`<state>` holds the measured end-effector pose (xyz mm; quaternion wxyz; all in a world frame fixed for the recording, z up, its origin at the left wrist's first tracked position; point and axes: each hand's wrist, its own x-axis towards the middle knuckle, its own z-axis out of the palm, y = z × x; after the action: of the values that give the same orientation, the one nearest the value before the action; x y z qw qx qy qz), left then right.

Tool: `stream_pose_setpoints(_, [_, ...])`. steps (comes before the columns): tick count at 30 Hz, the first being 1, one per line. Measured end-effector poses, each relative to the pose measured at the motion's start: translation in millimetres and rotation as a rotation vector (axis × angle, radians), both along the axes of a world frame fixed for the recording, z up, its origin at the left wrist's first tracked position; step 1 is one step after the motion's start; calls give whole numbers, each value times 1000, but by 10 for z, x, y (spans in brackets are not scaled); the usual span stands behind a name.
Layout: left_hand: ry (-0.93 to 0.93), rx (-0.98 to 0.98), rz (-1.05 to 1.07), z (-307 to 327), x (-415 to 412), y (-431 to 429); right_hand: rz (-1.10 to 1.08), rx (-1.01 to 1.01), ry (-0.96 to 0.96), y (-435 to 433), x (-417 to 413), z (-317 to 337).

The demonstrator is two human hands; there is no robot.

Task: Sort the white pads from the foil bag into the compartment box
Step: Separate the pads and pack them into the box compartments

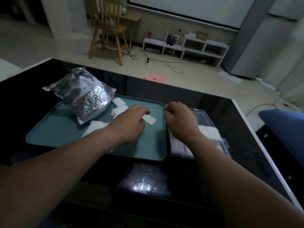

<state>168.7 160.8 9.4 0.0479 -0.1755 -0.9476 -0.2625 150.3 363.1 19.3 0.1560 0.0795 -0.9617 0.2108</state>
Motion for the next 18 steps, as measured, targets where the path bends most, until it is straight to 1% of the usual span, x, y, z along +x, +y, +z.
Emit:
stream_pose_setpoints(2, [-29, -7, 50, -42, -7, -249, 35, 25, -55, -276, -96, -57])
stream_pose_setpoints(5, [-66, 8, 94, -53, 14, -515, 23, 54, -146, -507, -237, -139])
stream_pose_setpoints(8, [-96, -28, 112, -43, 13, -678, 14, 136, -317, -624, -328, -216])
stream_pose_setpoints(10, [-115, -69, 100, -56, -11, -751, 6, 213, -383, -672, -355, -285])
stream_pose_setpoints(12, [-134, -110, 95, -71, -36, -779, 13, 274, -377, -698, -346, -326])
stream_pose_setpoints(15, [-153, -163, 93, -77, -45, -785, 36, 296, -353, -756, -272, -322])
stream_pose_setpoints(18, [-163, -158, 94, -81, -37, -785, 63, 310, -334, -796, -133, -338])
